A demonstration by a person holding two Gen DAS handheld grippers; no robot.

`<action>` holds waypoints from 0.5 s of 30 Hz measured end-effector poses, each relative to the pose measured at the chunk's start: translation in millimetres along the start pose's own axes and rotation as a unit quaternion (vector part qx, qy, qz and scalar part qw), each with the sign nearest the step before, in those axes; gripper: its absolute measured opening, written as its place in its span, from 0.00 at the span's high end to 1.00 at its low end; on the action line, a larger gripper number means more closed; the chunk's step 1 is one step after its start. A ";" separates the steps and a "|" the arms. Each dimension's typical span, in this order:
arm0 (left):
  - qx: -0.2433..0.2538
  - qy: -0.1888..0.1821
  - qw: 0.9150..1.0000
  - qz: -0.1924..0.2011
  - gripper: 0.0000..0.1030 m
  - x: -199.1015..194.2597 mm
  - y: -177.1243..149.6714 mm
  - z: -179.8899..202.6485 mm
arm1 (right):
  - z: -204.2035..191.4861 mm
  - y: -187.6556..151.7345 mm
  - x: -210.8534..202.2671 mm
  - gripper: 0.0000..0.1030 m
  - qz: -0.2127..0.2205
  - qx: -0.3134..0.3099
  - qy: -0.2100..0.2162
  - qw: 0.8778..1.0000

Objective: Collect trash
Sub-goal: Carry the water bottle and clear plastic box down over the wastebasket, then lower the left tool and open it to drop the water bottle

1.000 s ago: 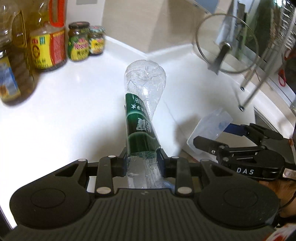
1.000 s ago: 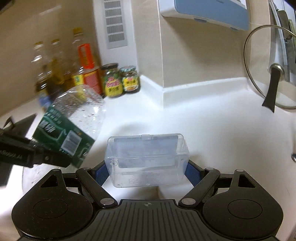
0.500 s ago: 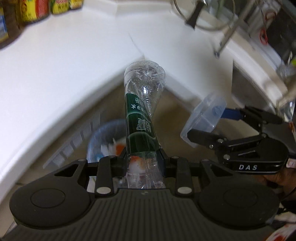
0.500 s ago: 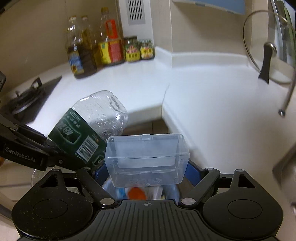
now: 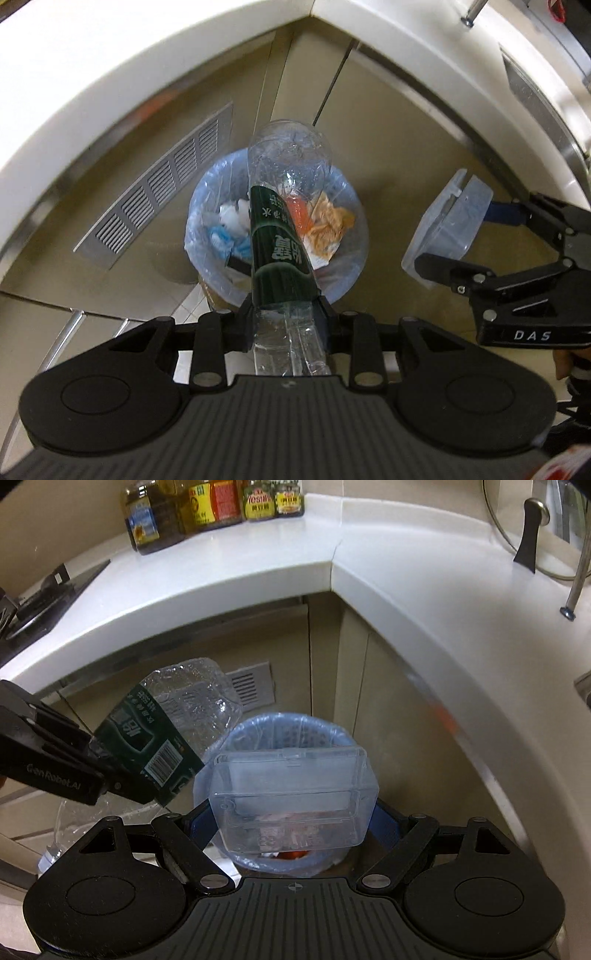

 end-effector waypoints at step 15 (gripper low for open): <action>-0.019 -0.006 1.000 -0.024 0.72 12.9 -14.4 -6.6 | -4.9 -0.6 20.7 0.18 -0.014 -0.006 0.004 1.000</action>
Point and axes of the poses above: each gripper's, at about its wrist camera, not at the fingertips, and x roughly the way its jaws point, z to its right, y to its top, the point moved 9 cm from there along x, roughly the way its jaws point, and after that the axes turned 6 degrees about x, right-handed, at the moved point
